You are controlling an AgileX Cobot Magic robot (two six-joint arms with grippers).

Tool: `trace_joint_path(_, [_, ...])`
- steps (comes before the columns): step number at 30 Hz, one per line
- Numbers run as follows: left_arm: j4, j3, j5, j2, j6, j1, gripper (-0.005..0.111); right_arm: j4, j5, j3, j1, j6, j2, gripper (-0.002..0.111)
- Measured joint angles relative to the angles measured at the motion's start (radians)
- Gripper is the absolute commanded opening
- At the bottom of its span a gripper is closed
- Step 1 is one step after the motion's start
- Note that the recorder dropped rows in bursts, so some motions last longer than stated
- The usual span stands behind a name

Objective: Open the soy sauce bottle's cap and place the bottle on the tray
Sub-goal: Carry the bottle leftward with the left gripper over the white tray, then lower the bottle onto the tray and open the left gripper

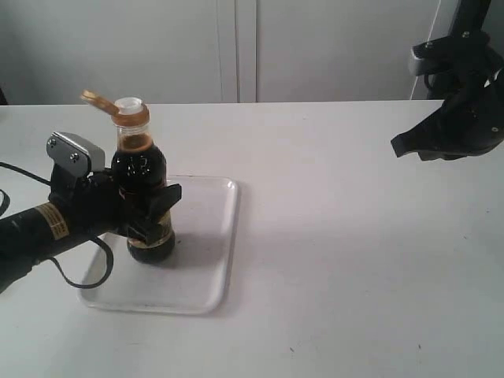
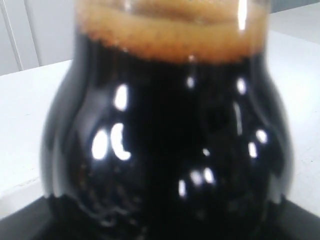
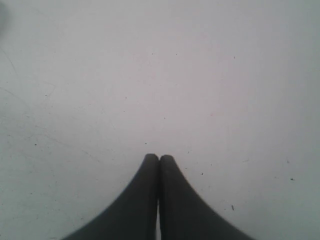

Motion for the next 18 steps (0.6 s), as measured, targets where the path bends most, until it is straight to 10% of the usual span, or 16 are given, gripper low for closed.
trace_joint_path(5, [-0.011,0.002,0.056,0.002,0.000,0.000,0.096,0.000,0.002,0.000,0.000,-0.002,0.000,0.000])
trace_joint_path(18, [-0.017,0.008,0.085,-0.011,0.000,0.000,0.098,0.000,0.000,0.000,0.000,-0.004,0.000,0.000])
